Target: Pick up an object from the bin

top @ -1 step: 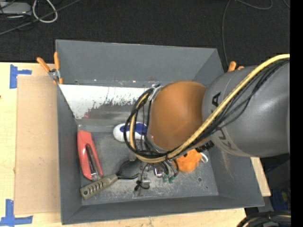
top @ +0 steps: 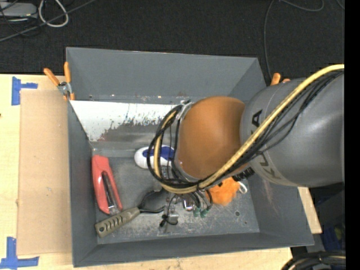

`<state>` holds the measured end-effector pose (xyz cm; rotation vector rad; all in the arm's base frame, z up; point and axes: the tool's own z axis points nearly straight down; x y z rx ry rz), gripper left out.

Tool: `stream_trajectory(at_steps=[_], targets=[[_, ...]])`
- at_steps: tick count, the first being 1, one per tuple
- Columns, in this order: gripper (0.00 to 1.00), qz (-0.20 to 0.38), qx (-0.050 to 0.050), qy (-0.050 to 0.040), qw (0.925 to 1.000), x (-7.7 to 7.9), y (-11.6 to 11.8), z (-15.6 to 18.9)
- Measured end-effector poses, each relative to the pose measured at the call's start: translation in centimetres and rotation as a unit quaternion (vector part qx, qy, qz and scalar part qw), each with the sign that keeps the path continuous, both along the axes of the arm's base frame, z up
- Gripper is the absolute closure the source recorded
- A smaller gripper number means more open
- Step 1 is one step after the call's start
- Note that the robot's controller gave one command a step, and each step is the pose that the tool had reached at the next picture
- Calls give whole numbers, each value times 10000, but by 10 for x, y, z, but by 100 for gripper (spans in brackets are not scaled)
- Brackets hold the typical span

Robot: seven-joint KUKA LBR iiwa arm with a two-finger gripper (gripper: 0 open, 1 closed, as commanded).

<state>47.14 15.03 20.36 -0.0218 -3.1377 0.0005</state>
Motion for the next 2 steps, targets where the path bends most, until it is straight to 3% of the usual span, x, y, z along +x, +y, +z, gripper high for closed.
stream_trajectory(at_steps=[1,2], targets=[[0,-177,9,-17,9998,19,2,-53],[0,-183,-7,26,9998,32,15,-74]])
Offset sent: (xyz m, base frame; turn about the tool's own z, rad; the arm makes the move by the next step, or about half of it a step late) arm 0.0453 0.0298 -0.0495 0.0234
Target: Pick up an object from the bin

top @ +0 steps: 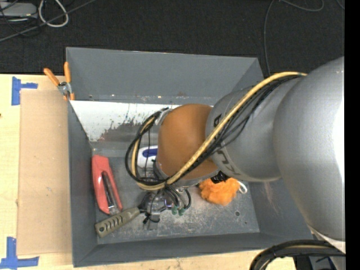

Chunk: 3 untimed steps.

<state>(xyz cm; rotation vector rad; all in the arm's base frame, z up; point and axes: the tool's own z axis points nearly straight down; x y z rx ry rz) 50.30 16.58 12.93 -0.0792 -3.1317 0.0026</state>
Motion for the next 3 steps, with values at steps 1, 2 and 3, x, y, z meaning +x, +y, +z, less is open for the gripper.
stream_trajectory(at_steps=[1,2,3], targets=[[0,-246,5,-19,9997,0,-4,-24],[100,-1819,5,-33,9833,-11,16,-40],[100,-1822,6,-33,9833,-11,16,-40]])
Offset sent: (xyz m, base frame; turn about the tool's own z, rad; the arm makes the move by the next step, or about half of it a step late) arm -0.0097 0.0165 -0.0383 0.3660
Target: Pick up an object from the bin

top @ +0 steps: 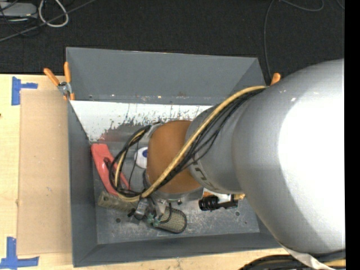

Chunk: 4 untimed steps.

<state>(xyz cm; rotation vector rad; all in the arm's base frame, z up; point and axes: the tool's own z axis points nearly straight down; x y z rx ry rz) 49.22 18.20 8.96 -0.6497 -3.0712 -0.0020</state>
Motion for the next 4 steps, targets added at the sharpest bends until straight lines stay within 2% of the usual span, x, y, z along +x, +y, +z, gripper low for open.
stream_trajectory(at_steps=[1,2,3,4], targets=[[100,-42,-17,42,10000,5,-1,48],[100,-42,-12,31,10000,11,-2,87],[100,208,1,-11,9998,14,-5,109],[100,289,-18,48,9996,11,-1,151]])
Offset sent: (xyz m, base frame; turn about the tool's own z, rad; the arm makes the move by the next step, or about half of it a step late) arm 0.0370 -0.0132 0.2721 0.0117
